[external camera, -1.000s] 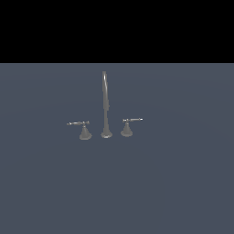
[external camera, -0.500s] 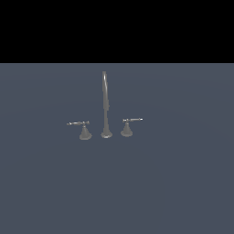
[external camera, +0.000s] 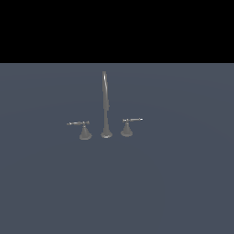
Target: Turn on the faucet by rotating a designated handle.
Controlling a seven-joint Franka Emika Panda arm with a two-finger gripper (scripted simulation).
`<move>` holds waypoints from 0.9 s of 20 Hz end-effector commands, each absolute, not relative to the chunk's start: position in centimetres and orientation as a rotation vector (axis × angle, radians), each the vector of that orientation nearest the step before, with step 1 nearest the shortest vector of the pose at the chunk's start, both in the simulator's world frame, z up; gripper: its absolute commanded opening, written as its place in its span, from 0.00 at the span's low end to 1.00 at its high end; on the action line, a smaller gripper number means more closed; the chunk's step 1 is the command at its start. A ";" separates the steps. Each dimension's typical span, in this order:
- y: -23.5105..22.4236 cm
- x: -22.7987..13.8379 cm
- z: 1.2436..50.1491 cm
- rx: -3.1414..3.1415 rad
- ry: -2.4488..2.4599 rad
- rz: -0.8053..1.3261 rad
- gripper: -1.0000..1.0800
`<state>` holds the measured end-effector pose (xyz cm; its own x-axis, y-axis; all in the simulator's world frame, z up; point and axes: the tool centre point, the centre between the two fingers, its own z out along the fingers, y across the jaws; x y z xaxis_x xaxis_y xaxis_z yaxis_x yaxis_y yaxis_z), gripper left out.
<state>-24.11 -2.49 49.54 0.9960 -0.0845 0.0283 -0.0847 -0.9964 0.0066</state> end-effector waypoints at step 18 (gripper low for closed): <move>2.8 -12.6 42.8 3.213 -0.620 -0.057 0.00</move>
